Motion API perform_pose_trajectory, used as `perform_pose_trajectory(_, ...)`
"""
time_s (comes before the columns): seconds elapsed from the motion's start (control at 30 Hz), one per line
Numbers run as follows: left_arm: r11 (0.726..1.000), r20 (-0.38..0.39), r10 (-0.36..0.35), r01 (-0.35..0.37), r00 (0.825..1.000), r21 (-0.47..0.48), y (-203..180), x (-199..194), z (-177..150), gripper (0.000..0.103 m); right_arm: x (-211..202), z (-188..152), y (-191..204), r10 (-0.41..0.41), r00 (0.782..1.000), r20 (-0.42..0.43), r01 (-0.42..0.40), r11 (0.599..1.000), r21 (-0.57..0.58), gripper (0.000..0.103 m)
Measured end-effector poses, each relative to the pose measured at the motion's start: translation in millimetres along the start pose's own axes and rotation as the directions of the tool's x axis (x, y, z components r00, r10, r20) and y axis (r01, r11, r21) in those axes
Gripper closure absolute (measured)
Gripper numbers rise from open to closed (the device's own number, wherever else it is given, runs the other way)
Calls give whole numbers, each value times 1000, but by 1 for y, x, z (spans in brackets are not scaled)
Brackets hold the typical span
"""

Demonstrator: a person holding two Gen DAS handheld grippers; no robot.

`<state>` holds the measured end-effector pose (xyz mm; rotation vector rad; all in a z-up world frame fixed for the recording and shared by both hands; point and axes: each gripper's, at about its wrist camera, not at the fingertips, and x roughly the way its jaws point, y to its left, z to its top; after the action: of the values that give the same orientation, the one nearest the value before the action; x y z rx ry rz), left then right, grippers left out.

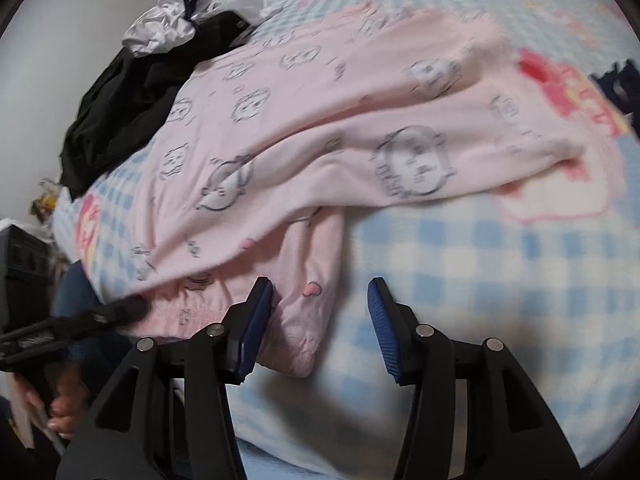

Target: Fold clothes

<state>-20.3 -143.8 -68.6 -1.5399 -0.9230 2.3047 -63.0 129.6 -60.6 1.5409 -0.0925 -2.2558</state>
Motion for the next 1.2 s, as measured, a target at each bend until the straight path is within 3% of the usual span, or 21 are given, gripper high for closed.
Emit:
perform_pose_trajectory(0.13, 999, -23, -44, 44, 999, -20, 5, 12, 4, 58, -6, 3, -14, 56, 998, 8, -56, 996, 66, 52)
perform_pose_trajectory(0.27, 999, -31, -50, 49, 998, -20, 3, 29, 7, 60, 7, 2, -10, 148, 989, -15, -148, 989, 21, 50)
perform_pose_trajectory(0.4, 999, -5, -35, 35, 999, 20, -4, 28, 4, 78, 23, -4, -7, 57, 998, -15, -57, 998, -35, 58)
perform_pose_trajectory(0.47, 999, 0, -31, 31, 1000, 25, -5, 25, 2, 80, 19, -6, -7, 24, 1000, 0, -24, 999, -45, 66)
perform_pose_trajectory(0.6, 1000, -24, -14, 14, 1000, -18, 4, 21, 0, 76, 10, -9, -14, 13, 1000, 2, -13, 999, -41, 67)
perform_pose_trajectory(0.8, 985, 32, 106, -110, 994, 132, -30, -11, 5, 71, -31, -12, -47, 128, 990, 62, -132, 989, 73, 60)
perform_pose_trajectory(0.87, 965, 57, 103, -113, 993, 236, -56, -16, 9, 68, -47, -11, -64, 102, 989, 108, -114, 987, 112, 60)
perform_pose_trajectory(0.93, 932, 57, 36, -54, 998, 359, -92, -5, 13, 61, -62, -5, -87, 12, 989, 146, -35, 987, 159, 60)
perform_pose_trajectory(0.97, 907, 33, -6, -9, 999, 421, -113, 9, 14, 60, -69, -2, -98, -42, 986, 162, 12, 983, 184, 59)
perform_pose_trajectory(1.07, 825, 8, 25, -25, 1000, 564, -171, 62, 21, 61, -78, 11, -132, -186, 966, 182, 141, 962, 236, 58)
perform_pose_trajectory(1.2, 782, -51, 34, 5, 998, 623, -227, 131, 35, 60, -83, 22, -172, -138, 972, 193, 69, 942, 327, 58)
